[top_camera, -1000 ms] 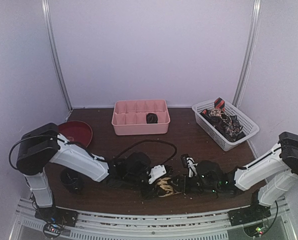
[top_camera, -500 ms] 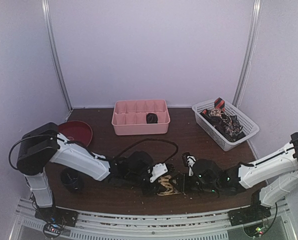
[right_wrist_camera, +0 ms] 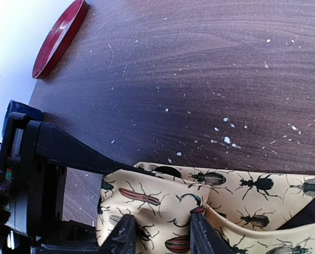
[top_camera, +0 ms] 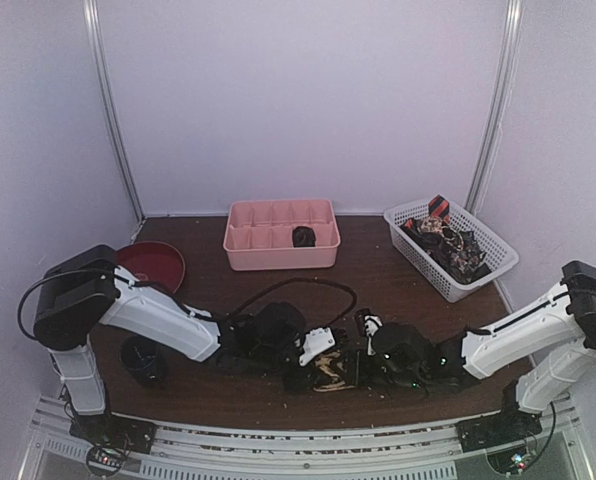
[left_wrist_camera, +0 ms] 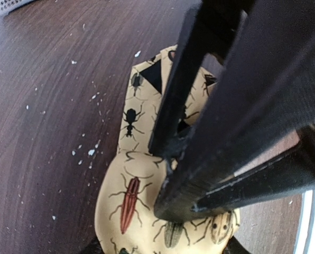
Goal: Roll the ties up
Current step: Roll the tie at the center of the board.
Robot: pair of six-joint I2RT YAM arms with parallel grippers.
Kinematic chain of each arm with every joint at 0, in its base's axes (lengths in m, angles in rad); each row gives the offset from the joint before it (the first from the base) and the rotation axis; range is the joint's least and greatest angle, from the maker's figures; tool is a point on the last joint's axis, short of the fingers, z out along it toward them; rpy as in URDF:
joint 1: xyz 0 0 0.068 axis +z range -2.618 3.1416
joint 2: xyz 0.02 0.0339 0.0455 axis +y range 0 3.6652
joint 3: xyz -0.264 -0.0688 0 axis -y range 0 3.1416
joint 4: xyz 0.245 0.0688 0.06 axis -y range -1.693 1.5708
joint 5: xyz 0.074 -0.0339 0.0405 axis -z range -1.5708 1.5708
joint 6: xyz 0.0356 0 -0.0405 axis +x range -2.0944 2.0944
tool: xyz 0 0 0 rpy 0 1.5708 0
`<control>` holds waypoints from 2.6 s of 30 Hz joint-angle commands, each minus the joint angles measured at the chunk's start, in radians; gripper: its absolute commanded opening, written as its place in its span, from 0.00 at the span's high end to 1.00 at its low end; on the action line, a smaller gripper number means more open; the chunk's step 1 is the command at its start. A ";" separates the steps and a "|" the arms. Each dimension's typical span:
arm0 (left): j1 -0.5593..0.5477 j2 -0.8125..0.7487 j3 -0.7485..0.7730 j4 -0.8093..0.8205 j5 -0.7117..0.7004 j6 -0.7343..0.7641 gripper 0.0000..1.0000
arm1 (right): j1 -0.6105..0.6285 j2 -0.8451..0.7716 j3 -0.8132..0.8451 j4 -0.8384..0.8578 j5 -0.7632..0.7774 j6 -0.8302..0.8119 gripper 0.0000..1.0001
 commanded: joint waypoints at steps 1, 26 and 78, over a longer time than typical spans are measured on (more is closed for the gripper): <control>-0.003 -0.018 0.014 0.002 -0.015 -0.015 0.42 | 0.011 0.021 0.004 -0.056 0.027 -0.001 0.67; -0.003 -0.088 -0.139 0.173 -0.006 -0.138 0.86 | -0.025 -0.090 -0.149 0.048 0.052 -0.085 0.68; -0.017 0.042 0.136 -0.024 0.062 -0.032 0.81 | -0.028 -0.435 -0.161 -0.194 0.203 -0.080 0.61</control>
